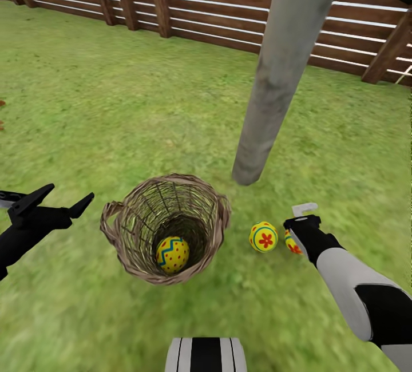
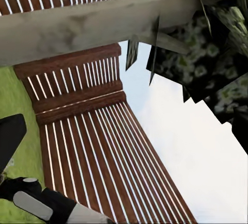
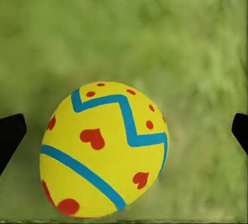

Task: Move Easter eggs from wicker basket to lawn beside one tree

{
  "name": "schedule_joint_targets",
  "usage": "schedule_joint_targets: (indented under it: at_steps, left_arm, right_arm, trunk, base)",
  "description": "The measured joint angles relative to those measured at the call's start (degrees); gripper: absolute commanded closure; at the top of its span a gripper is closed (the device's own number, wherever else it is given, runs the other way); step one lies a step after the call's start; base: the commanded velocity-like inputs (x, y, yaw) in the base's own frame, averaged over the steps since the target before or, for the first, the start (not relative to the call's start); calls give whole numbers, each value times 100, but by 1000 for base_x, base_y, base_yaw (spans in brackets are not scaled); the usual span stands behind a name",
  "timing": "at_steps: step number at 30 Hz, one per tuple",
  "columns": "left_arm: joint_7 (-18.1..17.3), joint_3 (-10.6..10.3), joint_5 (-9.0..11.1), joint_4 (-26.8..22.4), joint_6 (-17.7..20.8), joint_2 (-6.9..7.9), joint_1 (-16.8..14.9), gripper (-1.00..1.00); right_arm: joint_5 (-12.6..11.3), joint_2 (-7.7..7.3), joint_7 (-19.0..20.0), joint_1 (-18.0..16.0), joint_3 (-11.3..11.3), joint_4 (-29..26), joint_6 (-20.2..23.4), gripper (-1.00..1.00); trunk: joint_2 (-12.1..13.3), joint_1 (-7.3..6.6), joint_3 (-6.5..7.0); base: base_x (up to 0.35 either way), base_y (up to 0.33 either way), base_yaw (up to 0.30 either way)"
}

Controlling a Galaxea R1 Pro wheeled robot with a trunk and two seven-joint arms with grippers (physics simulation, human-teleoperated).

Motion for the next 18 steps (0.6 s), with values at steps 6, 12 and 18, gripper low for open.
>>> schedule_joint_targets:
  at_steps: [6,12,18]
  left_arm:
    - [-2,-63,24,4,5,21,0,-100]
    - [0,-39,22,10,4,30,0,-100]
    - [-28,-7,28,115,-38,120,6,-100]
  right_arm:
    - [-489,-212,2000,39,-834,-1133,1742,-100]
    - [-1897,-168,2358,758,-1727,-3707,3248,-100]
    - [-1999,-221,2420,1436,-1654,-5047,3646,-100]
  trunk:
    - [8,-16,134]
    - [16,-32,266]
    - [25,-48,398]
  base:
    - [-231,39,0]
    - [-86,12,0]
    - [-1,0,0]
